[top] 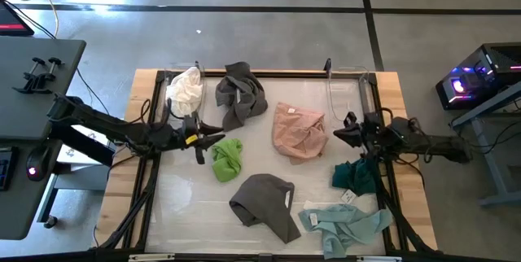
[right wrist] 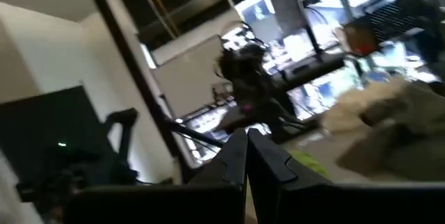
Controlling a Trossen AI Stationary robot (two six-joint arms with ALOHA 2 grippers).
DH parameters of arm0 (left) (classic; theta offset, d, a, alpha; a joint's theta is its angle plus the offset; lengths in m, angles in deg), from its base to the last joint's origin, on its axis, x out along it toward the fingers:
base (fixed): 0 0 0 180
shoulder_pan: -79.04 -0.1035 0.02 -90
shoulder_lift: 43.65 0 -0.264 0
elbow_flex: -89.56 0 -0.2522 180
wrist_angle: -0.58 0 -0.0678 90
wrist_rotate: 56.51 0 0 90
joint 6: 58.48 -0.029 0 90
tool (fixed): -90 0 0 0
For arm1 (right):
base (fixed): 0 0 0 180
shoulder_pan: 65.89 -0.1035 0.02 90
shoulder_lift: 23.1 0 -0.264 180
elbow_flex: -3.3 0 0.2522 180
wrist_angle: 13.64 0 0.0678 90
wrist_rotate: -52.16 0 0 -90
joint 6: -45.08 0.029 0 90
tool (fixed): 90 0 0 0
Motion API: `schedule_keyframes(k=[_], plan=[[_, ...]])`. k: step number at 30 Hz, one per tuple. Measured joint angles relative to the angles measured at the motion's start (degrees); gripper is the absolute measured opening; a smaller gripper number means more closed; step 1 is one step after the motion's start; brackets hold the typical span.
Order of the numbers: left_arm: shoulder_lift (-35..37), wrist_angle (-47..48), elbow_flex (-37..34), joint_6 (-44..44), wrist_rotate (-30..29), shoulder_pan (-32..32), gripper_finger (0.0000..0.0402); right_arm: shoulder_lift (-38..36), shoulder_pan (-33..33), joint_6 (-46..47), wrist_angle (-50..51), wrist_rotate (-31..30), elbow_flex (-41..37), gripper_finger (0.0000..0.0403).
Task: Sort towels by color in basket
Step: Put the dark green towel into the right transparent bin
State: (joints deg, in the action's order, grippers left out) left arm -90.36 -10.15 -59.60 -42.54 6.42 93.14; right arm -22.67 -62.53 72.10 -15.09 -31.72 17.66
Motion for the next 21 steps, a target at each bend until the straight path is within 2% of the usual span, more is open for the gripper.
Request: schedule_keyframes(k=[3,12,18,21], plan=[[-1.5,-0.9,0.0,0.0,-0.5,2.0,0.0101,0.0,-2.7,-1.2,-2.9,-0.5,0.0,0.0000],[-5.1,-7.6,0.0,-2.6,-4.4,4.1,0.0101,1.7,-13.0,-15.2,-8.6,-0.8,0.0,0.0000],[-5.1,-9.8,0.0,-3.6,-4.3,4.1,0.0101,6.9,-17.8,-23.1,-17.2,-6.0,0.0,0.0000],[-5.1,-9.9,0.0,-3.1,-4.3,4.1,0.0101,8.2,-18.5,-28.4,-22.4,-6.7,0.3,0.0000]])
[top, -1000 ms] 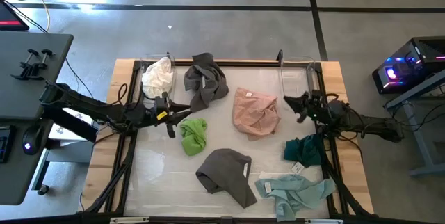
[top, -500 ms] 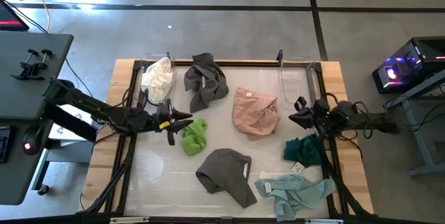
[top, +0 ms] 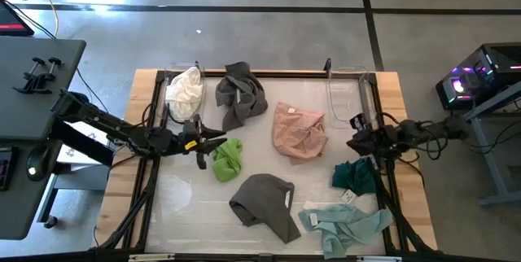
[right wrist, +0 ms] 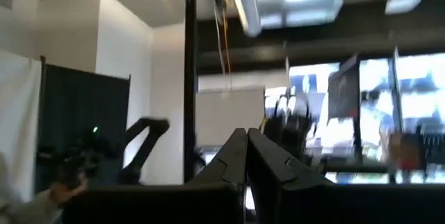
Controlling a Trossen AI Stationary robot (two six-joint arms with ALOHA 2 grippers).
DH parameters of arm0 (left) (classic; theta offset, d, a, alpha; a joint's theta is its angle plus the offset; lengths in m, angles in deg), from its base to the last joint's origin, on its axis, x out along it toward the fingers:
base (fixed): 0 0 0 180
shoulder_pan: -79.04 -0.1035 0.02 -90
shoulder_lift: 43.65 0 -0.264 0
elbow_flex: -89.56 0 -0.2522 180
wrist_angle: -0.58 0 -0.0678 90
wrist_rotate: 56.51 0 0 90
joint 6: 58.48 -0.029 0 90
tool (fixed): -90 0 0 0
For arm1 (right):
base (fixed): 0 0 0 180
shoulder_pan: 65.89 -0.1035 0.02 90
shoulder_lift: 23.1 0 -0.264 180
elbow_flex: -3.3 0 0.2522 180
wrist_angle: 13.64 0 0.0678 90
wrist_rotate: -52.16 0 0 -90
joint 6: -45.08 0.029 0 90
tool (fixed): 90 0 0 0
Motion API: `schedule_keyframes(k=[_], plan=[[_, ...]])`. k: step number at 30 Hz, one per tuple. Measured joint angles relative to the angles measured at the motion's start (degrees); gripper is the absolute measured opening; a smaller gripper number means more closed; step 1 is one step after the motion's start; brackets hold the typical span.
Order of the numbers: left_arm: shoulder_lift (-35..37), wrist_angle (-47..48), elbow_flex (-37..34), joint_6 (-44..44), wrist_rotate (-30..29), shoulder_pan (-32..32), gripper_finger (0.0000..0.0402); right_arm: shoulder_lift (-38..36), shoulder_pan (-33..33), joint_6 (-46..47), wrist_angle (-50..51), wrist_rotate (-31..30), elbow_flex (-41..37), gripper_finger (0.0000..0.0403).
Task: Sort towels by color in basket
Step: Put the dark green towel into the right transparent bin
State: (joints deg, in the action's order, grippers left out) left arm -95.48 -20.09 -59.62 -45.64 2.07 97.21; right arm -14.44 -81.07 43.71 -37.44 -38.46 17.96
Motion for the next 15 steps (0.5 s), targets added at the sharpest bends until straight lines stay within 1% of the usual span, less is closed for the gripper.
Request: schedule_keyframes(k=[3,6,9,12,15], plan=[[0.0,0.0,0.0,0.4,0.0,0.0,0.0101,-0.1,0.0,0.0,-3.7,0.2,1.1,0.0000],[0.0,-0.3,0.0,-0.2,0.0,0.0,0.0101,-0.1,0.0,2.4,-4.5,0.2,1.7,0.0000],[0.0,-0.3,0.0,-1.0,0.0,0.0,0.0101,0.0,0.0,2.9,-7.0,0.3,3.1,0.0000],[0.0,-0.3,0.0,-2.0,0.0,0.0,0.0101,0.3,0.0,4.3,-6.7,0.3,4.5,0.0000],[0.0,-0.5,0.0,-2.5,0.0,0.0,0.0101,2.3,0.0,7.2,-6.2,0.5,6.1,0.0000]])
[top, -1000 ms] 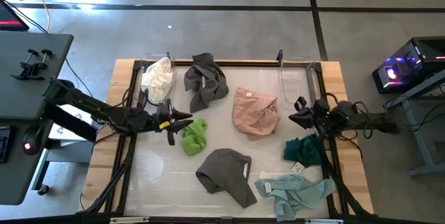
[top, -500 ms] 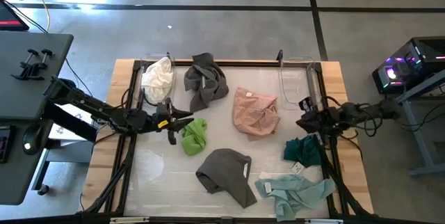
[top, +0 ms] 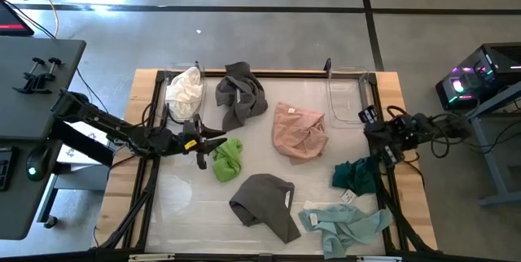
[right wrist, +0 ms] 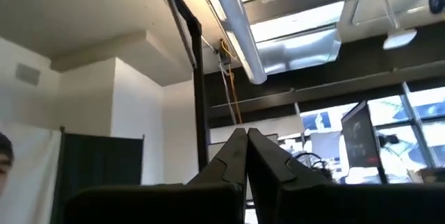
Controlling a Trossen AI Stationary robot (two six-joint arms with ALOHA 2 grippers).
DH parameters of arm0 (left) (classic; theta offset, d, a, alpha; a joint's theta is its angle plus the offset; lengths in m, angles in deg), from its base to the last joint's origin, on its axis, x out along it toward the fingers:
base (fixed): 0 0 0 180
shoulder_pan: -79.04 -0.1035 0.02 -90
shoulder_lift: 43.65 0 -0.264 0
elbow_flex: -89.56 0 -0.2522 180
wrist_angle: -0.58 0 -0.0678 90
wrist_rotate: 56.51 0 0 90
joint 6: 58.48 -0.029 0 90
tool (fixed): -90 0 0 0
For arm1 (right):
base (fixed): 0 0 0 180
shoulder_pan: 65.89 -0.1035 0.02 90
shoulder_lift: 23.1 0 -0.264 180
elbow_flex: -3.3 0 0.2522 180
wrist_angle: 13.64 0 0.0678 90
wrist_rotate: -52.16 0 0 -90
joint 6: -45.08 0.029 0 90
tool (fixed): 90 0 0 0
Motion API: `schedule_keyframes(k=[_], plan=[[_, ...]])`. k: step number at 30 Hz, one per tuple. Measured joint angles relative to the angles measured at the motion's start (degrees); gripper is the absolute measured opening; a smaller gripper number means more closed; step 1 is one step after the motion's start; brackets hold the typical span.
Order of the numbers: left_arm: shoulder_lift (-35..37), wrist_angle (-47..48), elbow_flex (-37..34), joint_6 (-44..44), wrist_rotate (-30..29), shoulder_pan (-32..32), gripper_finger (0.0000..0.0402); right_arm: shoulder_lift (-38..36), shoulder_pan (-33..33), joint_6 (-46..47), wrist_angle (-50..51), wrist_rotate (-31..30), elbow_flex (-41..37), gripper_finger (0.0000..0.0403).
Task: Sort towels by color in basket
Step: Put the dark green towel into the right transparent bin
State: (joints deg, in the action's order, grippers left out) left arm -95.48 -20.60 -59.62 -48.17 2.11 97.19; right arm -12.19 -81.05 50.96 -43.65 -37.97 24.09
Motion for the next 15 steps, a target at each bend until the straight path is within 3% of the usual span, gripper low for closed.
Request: schedule_keyframes(k=[3,7,9,15], plan=[[0.0,-0.1,0.0,-0.1,0.0,0.0,0.0101,4.1,0.0,0.1,1.2,0.0,2.0,0.0000],[0.0,-0.1,0.0,-1.4,0.0,0.0,0.0101,11.5,0.0,-3.8,2.7,-11.4,5.7,0.0000],[0.0,-0.1,0.0,-1.5,0.0,0.0,0.0101,15.6,0.0,-6.5,5.9,-14.3,8.4,0.0000],[0.0,0.0,0.0,-1.5,-0.1,0.0,0.0101,27.7,0.0,-9.3,23.0,-11.1,20.2,0.0000]])
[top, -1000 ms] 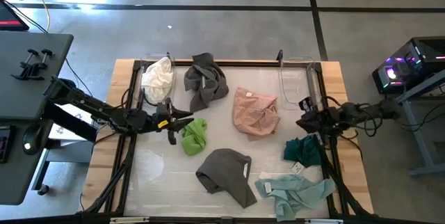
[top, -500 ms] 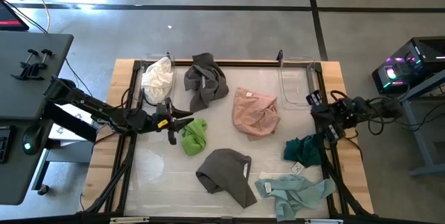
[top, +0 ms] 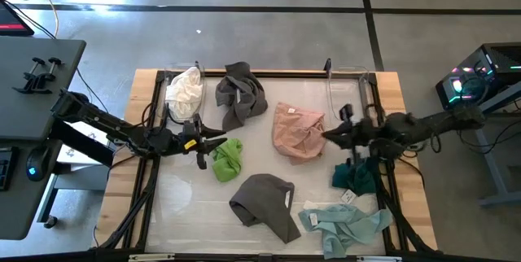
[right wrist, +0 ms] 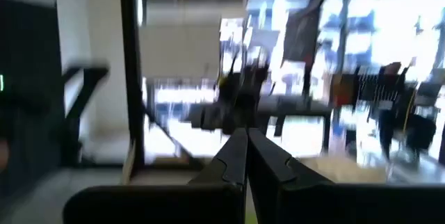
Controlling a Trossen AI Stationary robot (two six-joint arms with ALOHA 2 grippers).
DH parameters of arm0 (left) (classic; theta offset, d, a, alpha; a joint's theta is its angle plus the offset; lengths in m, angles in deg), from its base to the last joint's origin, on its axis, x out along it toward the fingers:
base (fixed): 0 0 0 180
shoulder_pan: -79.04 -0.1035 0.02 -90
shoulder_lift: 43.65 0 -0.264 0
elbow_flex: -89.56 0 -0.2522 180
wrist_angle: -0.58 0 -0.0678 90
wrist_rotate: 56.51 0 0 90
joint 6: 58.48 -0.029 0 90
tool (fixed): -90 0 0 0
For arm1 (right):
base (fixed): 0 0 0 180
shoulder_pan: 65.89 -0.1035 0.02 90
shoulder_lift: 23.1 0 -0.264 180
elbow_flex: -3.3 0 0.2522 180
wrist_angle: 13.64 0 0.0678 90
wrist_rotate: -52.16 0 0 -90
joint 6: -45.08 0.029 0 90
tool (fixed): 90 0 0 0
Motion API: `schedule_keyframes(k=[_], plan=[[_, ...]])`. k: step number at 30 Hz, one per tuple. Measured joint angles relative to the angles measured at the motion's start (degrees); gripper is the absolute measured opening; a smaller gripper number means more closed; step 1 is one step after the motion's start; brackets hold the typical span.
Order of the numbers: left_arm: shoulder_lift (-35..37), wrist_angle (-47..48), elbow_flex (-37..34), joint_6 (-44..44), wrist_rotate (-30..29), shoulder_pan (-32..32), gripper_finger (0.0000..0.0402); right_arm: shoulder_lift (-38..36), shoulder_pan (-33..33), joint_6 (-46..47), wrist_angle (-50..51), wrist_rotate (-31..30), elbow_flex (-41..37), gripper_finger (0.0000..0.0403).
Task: Sort towels by color in basket
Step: Put the dark green towel into the right transparent bin
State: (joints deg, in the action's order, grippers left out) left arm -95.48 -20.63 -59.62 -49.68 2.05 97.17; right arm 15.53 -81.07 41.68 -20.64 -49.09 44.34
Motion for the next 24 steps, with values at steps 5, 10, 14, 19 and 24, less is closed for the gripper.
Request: schedule_keyframes(k=[5,10,14,19,24], plan=[[0.0,0.4,0.0,-0.1,0.0,0.0,0.0101,11.7,-0.3,-5.0,10.3,-0.7,9.5,0.0000],[0.0,0.5,0.0,-1.1,0.0,0.0,0.0101,22.8,-1.1,-3.0,21.3,-0.9,18.7,0.0001],[0.0,1.0,0.0,-1.1,0.0,0.0,0.0101,30.3,-1.8,5.3,38.6,-1.9,28.1,0.0027],[0.0,2.3,0.0,-1.0,0.0,0.0,0.0101,38.6,-4.4,15.7,55.7,-1.5,38.0,0.0098],[0.0,2.6,0.0,-0.9,0.0,0.0,0.0101,45.0,-7.4,27.9,64.8,6.0,43.3,0.0174]])
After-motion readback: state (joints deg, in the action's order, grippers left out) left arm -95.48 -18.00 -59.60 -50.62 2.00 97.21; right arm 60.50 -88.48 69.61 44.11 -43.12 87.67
